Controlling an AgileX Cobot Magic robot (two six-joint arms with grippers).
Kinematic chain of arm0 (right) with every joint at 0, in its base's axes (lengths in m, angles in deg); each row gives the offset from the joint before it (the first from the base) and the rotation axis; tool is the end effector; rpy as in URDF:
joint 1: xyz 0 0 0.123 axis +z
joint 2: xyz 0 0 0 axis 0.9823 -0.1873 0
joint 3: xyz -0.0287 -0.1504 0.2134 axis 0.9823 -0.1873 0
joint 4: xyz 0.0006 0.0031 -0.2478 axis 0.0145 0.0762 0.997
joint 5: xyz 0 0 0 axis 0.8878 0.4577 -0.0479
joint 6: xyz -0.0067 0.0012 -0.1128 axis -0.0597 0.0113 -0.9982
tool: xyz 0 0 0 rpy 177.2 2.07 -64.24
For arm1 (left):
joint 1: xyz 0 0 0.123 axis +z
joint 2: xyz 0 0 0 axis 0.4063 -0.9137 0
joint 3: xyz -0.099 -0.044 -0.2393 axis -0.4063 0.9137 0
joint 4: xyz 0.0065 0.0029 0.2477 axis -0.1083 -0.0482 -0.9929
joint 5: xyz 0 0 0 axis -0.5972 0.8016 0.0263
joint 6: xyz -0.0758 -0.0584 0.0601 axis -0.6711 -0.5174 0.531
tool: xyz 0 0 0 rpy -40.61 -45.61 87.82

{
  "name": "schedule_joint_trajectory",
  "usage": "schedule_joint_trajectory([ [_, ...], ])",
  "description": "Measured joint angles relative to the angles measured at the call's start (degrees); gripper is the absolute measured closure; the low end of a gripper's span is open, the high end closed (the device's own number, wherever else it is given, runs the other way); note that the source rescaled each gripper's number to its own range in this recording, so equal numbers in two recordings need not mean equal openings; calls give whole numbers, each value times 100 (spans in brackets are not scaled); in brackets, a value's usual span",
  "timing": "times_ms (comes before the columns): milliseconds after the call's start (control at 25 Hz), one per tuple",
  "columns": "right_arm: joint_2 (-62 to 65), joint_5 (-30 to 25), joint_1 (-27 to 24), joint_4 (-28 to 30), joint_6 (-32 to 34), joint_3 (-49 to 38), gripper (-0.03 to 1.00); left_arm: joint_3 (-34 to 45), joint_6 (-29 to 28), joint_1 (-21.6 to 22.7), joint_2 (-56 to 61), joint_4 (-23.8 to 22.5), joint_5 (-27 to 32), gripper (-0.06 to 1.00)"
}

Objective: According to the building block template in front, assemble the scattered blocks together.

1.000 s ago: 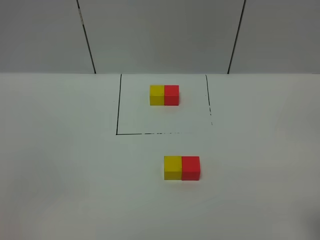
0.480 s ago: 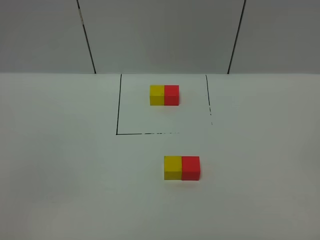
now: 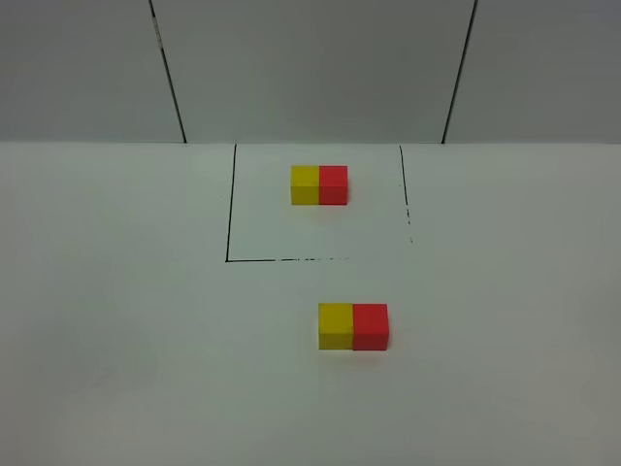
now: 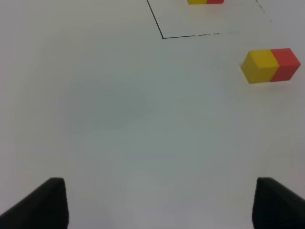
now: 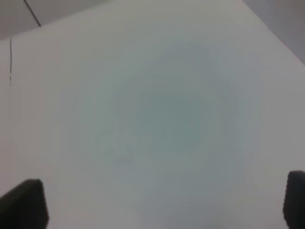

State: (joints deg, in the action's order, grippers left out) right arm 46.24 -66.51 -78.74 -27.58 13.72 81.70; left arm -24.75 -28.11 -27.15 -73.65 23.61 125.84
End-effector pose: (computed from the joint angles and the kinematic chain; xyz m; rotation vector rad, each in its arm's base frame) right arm 0.0330 -0.0178 0.2642 0.2681 2.0174 -0.0502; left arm 0.0298 -0.0202 0.2671 0.1767 2.0253 -0.1927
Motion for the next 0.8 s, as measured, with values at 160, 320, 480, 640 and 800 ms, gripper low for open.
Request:
schedule_joint_trajectory([
  [160, 0, 0, 0, -2, 0, 0, -2, 0, 0, 0, 0, 0, 0, 28],
  [320, 0, 0, 0, -7, 0, 0, 3, 0, 0, 0, 0, 0, 0, 28],
  [480, 0, 0, 0, -7, 0, 0, 9, 0, 0, 0, 0, 0, 0, 28],
  [640, 0, 0, 0, -7, 0, 0, 14, 0, 0, 0, 0, 0, 0, 28],
  [800, 0, 0, 0, -7, 0, 0, 15, 0, 12, 0, 0, 0, 0, 28],
])
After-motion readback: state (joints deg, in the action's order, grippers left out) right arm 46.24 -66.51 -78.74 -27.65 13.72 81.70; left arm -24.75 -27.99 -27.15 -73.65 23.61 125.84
